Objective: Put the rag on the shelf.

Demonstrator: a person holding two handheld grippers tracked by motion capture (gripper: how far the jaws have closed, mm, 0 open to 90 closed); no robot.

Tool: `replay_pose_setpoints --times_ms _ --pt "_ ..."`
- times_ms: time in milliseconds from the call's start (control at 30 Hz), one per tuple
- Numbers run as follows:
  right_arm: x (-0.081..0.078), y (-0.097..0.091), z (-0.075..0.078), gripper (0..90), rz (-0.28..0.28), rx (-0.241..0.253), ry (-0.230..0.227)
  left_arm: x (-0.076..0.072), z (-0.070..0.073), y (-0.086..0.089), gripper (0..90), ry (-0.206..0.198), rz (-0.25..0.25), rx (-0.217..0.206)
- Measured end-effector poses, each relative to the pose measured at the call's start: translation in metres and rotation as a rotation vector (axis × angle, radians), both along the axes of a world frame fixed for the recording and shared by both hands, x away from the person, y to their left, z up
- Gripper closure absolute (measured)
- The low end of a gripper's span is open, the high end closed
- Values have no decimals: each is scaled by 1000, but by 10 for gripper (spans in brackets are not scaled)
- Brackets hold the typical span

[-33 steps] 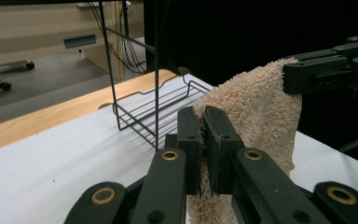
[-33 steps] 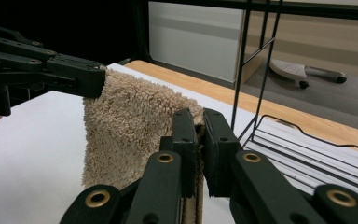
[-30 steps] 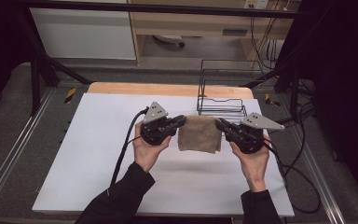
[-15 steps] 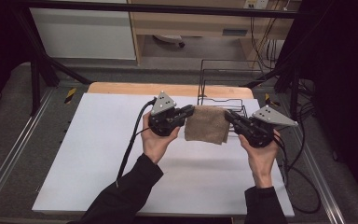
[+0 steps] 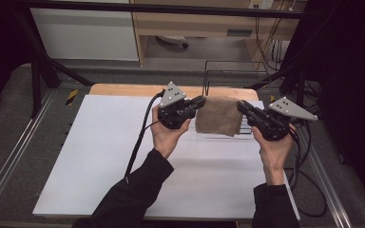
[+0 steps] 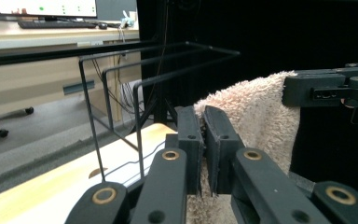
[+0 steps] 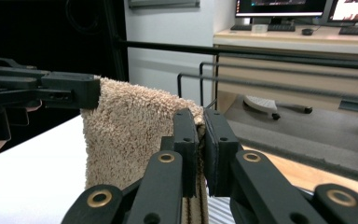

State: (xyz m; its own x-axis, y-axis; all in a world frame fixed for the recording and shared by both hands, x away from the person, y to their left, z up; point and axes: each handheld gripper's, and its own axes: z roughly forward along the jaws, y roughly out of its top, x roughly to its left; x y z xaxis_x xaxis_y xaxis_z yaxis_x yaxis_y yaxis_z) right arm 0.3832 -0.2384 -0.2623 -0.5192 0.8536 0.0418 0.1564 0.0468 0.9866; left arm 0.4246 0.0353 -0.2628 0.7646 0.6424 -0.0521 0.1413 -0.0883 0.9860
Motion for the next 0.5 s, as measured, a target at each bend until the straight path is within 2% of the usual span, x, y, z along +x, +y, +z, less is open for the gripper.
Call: replay_pose_setpoints --times_ms 367,500 --pt "3 -10 22 849 -32 10 -59 7 20 -14 855 -35 4 -20" --pt "5 -13 27 848 -48 21 -75 11 26 -19 855 -45 3 -40"
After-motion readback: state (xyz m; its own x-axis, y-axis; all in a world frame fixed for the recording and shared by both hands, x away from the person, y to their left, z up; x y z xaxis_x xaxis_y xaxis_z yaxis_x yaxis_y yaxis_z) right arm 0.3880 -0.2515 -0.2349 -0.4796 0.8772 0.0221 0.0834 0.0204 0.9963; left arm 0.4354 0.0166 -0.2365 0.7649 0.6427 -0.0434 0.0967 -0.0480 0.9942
